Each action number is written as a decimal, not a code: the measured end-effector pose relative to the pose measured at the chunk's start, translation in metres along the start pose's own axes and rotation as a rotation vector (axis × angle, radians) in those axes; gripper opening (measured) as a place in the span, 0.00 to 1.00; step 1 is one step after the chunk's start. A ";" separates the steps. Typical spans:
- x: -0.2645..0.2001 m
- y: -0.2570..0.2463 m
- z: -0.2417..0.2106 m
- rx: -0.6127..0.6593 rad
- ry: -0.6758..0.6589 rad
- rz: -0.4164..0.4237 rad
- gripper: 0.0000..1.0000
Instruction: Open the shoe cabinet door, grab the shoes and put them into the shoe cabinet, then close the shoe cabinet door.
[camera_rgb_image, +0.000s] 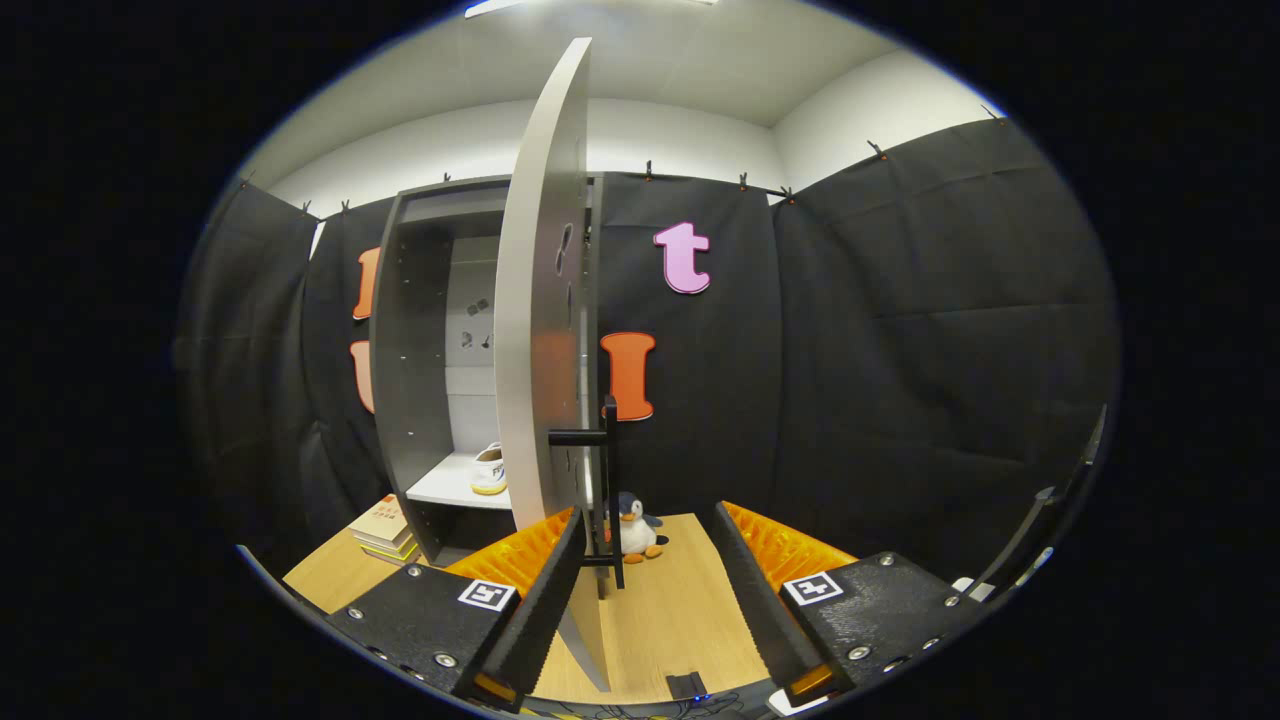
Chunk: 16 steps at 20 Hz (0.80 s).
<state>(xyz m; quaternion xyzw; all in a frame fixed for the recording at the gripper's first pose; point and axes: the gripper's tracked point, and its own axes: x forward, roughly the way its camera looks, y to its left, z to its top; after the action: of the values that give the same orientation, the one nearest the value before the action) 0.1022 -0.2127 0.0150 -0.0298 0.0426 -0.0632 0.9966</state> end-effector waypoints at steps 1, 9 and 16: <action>-0.002 0.010 0.000 0.010 0.000 0.029 0.83; 0.003 0.099 0.003 0.015 -0.047 0.273 0.83; 0.016 0.148 0.003 0.050 -0.036 0.433 0.84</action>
<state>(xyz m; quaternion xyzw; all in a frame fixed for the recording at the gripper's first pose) 0.1364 -0.0682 0.0069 0.0037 0.0285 0.1516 0.9880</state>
